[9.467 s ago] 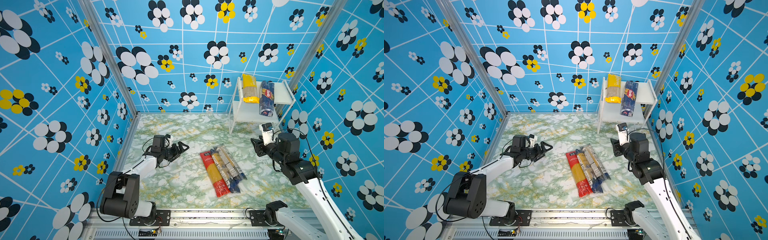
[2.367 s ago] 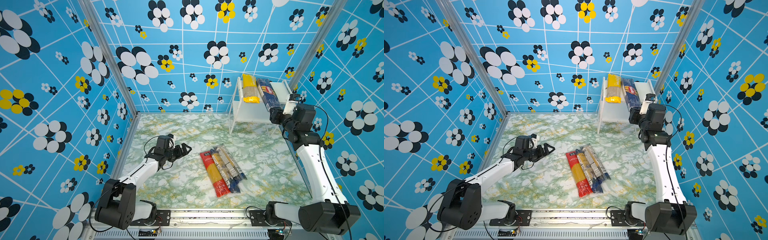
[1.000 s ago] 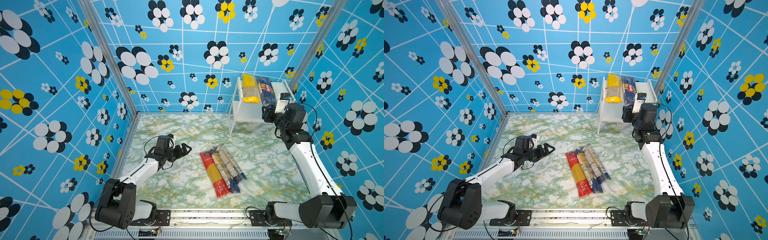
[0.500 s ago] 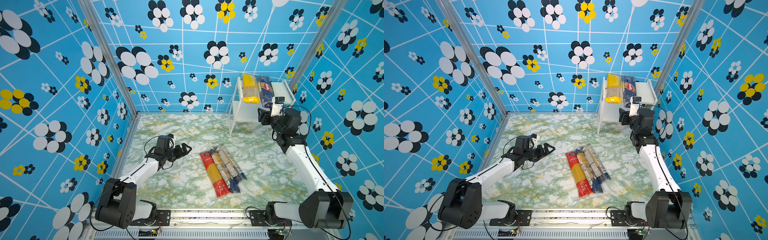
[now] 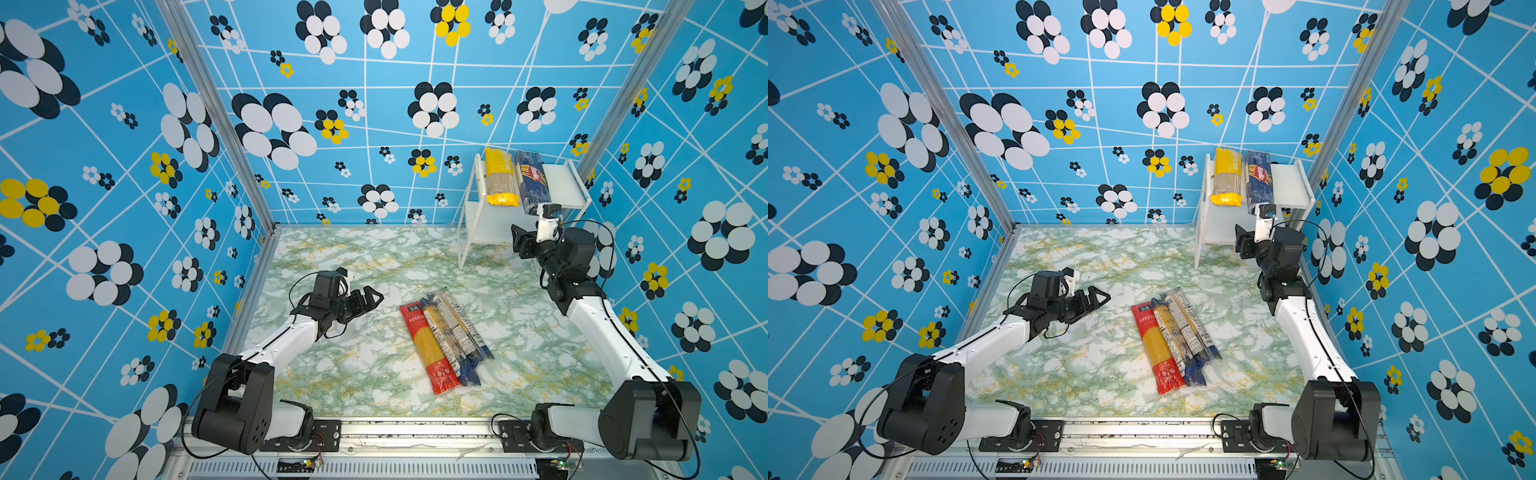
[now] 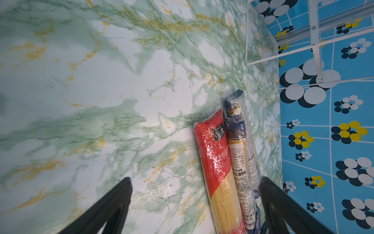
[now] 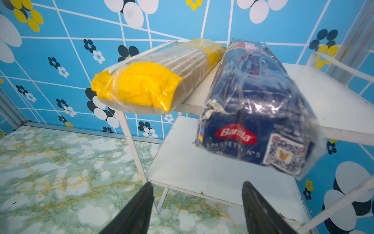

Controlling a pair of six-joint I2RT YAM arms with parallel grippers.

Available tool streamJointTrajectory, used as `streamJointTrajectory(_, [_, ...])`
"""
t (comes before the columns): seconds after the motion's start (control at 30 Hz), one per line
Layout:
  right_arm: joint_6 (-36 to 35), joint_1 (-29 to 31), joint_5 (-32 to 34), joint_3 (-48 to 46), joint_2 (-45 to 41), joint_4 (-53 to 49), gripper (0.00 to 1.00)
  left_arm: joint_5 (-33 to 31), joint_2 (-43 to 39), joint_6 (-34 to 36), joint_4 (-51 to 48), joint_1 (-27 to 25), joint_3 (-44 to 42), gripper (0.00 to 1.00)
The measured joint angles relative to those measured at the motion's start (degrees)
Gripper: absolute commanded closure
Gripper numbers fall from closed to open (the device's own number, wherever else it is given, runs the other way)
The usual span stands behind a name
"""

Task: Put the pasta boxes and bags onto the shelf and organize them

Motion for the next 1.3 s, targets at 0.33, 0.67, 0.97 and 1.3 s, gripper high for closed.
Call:
streamJointTrajectory(0.33, [0.7,-2.1,-2.7,-3.9,-5.8,5.5,0.27,0.0,0.0,0.0,0.0,-0.3,0.0,0.01])
streamJointTrajectory(0.67, [1.0,-2.1,-3.3,-4.9,-6.8,12.0,0.27,0.0,0.0,0.0,0.4,-0.6,0.0,0.01])
streamJointTrajectory(0.97, [2.4,-2.3,-2.3,-5.8,-2.7,17.9,0.28,0.0,0.0,0.0,0.4,-0.6,0.0,0.01])
streamJointTrajectory(1.3, [3.4,-2.6,-0.7,-6.7,-0.4,24.3,0.29,0.0,1.1,0.0,0.6,-0.6,0.1,0.01])
